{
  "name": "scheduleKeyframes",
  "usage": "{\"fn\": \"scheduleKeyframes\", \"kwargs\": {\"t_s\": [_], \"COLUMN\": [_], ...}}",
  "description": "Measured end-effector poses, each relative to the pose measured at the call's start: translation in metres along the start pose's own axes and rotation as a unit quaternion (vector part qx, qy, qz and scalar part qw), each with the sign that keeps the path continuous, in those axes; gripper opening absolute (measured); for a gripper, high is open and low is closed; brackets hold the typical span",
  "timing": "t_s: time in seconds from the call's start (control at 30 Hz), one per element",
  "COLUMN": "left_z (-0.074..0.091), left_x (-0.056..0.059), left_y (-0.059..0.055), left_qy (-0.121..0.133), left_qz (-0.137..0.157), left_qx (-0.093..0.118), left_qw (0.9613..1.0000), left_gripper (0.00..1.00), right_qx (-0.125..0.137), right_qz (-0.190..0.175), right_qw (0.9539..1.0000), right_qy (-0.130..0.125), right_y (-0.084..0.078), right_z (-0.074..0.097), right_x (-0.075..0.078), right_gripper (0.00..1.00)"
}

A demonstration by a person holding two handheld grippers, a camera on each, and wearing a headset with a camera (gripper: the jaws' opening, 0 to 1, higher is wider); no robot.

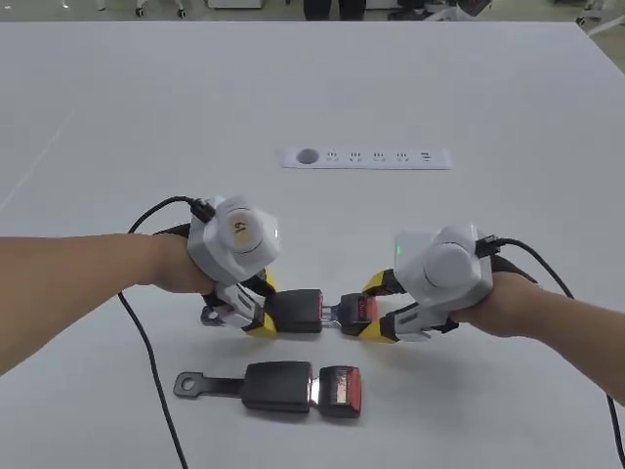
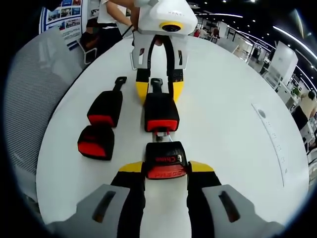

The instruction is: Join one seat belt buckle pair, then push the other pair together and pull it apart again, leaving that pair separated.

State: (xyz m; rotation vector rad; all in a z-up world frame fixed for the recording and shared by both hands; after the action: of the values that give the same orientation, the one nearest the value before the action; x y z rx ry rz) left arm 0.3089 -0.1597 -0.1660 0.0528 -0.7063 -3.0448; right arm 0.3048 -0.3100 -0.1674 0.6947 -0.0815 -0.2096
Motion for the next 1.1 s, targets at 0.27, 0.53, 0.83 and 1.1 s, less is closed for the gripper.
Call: {"fn": "scheduleKeyframes", "kwargs": {"t_s": [0.27, 0.53, 0.83, 1.1], "left_z": [-0.001, -0.001, -0.001, 0.0], "left_x": [0.0, 0.0, -0.001, 0.0], "left_y": [0.001, 0.001, 0.0, 0.0], "left_qy": [-0.002, 0.0, 0.001, 0.004], "left_qz": [-0.002, 0.001, 0.004, -0.001], "left_qx": [-0.011, -0.012, -0.011, -0.005], "left_qw": [0.9999, 0.9999, 0.9999, 1.0], "left_gripper": [0.3, 0.3, 0.3, 0.29], "right_qx": [0.0, 0.0, 0.003, 0.004], "right_qz": [-0.003, -0.012, -0.014, -0.016], "right_qw": [1.0, 0.9999, 0.9999, 0.9998], "right_qy": [-0.001, -0.005, -0.005, -0.007], "right_y": [0.001, 0.003, 0.01, 0.012], "right_z": [-0.001, -0.004, -0.009, -0.009], "right_x": [0.0, -0.002, -0.006, -0.007], "right_gripper": [0.29, 0.29, 0.28, 0.28]}}
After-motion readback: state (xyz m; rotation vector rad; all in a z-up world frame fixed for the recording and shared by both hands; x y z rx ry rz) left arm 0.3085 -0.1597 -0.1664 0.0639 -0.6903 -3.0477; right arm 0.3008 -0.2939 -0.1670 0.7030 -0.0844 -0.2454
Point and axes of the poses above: the centre of the closed fingertips' face, and the gripper's own axes: z roughly backward along the fingers, x roughly to its right, y roughly out of its top, the point moved 5 cm from there along z, roughly backward along the fingers, and after that the axes turned 9 degrees about -z, right-handed, at the moved point
